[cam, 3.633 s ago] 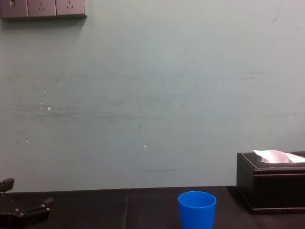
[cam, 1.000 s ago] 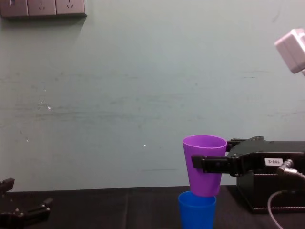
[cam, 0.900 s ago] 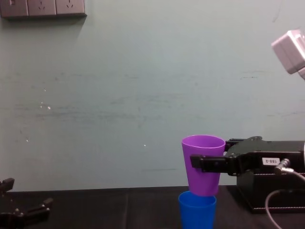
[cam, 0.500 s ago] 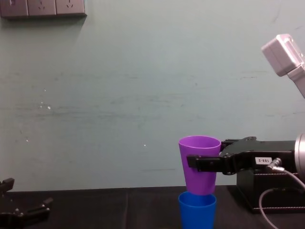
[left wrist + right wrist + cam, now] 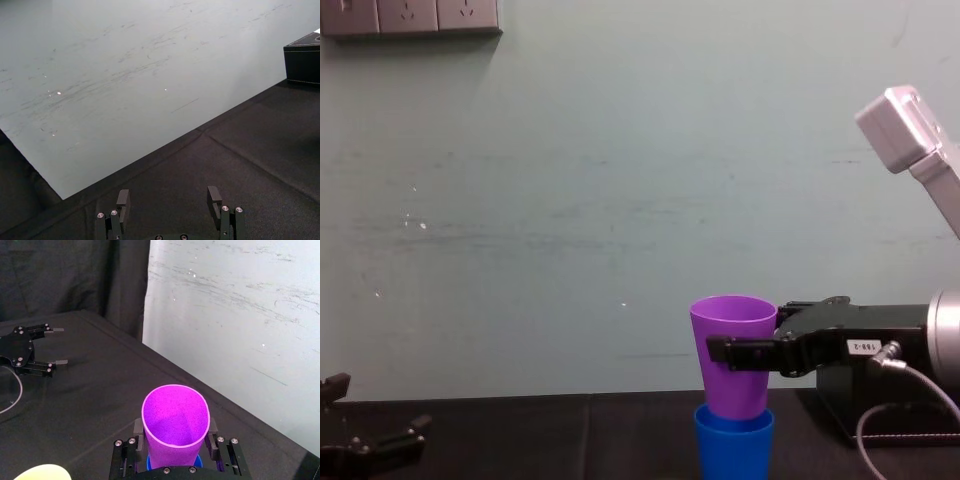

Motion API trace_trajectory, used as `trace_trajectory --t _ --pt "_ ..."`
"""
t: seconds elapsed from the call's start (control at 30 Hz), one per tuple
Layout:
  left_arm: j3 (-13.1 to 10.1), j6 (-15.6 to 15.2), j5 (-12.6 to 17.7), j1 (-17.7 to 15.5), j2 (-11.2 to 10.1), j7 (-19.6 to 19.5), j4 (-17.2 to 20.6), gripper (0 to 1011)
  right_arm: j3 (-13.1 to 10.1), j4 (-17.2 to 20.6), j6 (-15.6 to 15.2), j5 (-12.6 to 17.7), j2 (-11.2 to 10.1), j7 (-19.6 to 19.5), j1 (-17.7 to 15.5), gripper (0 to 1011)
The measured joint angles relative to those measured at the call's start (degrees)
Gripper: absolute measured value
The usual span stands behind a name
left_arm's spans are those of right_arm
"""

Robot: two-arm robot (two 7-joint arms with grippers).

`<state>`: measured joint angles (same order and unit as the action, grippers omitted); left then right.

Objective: Stack the three plastic cups sequentially using one hand.

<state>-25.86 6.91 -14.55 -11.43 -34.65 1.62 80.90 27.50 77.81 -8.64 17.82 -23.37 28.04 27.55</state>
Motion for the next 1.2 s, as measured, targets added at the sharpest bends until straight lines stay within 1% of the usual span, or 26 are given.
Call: trace_trajectory --t 0.67,1.2 --pt "0.00 0.00 0.00 0.00 0.00 0.00 0.00 1010 0.20 -3.00 0.74 -0.71 1.30 0.66 0.97 718" --pt "0.00 0.00 0.00 0.00 0.00 0.00 0.00 1010 0.18 -4.44 1.62 -0.90 1.56 1.09 0.91 719"
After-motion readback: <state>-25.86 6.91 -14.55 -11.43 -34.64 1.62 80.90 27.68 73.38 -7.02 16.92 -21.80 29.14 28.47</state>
